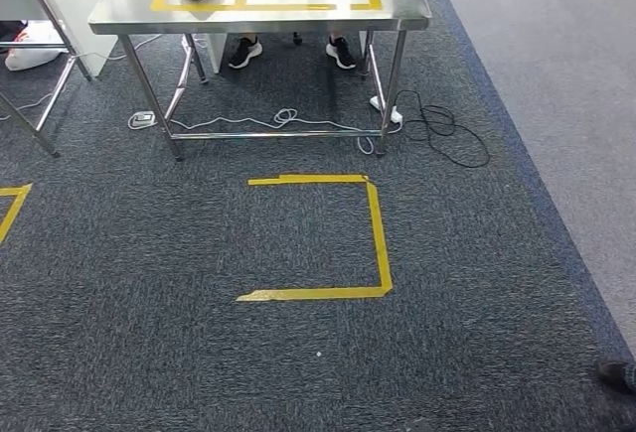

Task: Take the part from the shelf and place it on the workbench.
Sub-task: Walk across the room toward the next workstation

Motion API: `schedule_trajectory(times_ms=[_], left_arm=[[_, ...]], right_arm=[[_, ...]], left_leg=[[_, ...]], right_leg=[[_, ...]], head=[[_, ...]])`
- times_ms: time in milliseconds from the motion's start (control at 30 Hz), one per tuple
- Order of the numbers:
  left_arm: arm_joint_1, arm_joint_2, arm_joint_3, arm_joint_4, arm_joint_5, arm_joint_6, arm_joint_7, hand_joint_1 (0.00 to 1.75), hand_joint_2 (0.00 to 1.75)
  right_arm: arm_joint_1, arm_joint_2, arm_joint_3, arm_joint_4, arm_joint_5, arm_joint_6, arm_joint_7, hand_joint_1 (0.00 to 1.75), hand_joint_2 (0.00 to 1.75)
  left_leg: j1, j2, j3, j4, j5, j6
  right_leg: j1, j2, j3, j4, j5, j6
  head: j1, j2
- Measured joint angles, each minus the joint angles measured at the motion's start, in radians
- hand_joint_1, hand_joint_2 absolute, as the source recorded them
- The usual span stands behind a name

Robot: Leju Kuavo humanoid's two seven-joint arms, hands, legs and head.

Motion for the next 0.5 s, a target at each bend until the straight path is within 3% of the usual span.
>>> schedule_trajectory(times_ms=[67,167,200,233,300,367,433,500], left_arm=[[0.0,-0.001,0.0,0.0,0.0,0.0,0.0,0.0,0.0],[0.001,-0.002,0.001,0.0,-0.001,0.0,0.0,0.0,0.0],[0.002,-0.002,0.001,0.0,-0.001,0.0,0.0,0.0,0.0],[0.002,-0.002,0.001,0.0,-0.001,0.0,0.0,0.0,0.0],[0.002,-0.003,0.002,0.0,-0.001,-0.002,0.0,0.0,0.0],[0.0,-0.005,0.002,0.0,-0.001,-0.004,0.0,0.0,0.0],[0.0,-0.005,0.003,0.0,-0.002,-0.004,0.0,0.0,0.0],[0.004,-0.004,0.004,0.0,-0.002,-0.003,0.0,0.0,0.0]], right_arm=[[-0.001,0.0,0.0,0.0,0.0,-0.005,0.001,0.0,0.0],[-0.001,0.0,0.0,0.0,0.0,-0.008,0.002,0.0,0.0],[0.0,0.0,0.0,0.0,-0.001,-0.009,0.003,0.0,0.0],[0.001,0.0,0.0,0.0,-0.001,-0.009,0.003,0.0,0.0],[0.002,0.0,0.0,0.0,-0.002,-0.011,0.005,0.0,0.0],[0.001,0.0,0.0,0.0,-0.003,-0.013,0.006,0.0,0.0],[0.001,0.0,0.001,0.0,-0.004,-0.017,0.006,0.0,0.0],[0.001,0.0,0.001,0.0,-0.006,-0.022,0.006,0.0,0.0]], left_leg=[[0.006,-0.005,0.0,-0.014,0.011,0.008],[0.008,-0.016,-0.008,-0.017,0.018,0.01],[0.008,-0.022,-0.011,-0.016,0.019,0.009],[0.009,-0.029,-0.014,-0.014,0.02,0.008],[0.01,-0.049,-0.017,-0.008,0.023,0.002],[0.007,-0.068,-0.024,0.001,0.026,-0.008],[0.007,-0.085,-0.031,0.005,0.031,-0.021],[0.01,-0.096,-0.037,0.005,0.035,-0.033]], right_leg=[[0.001,0.003,-0.021,0.044,-0.036,0.005],[0.0,0.006,-0.107,0.229,-0.132,0.008],[-0.001,0.006,-0.126,0.269,-0.141,0.008],[-0.001,0.007,-0.128,0.274,-0.13,0.007],[-0.003,0.021,-0.074,0.168,-0.064,0.005],[-0.006,0.057,-0.015,0.045,-0.019,0.0],[-0.005,0.07,-0.001,0.008,-0.015,-0.011],[-0.004,0.048,-0.001,0.007,-0.008,-0.026]], head=[[0.003,0.0],[0.006,0.0],[0.005,0.0],[0.005,0.0],[0.005,0.0],[0.005,0.0],[0.004,0.0],[0.004,0.0]])
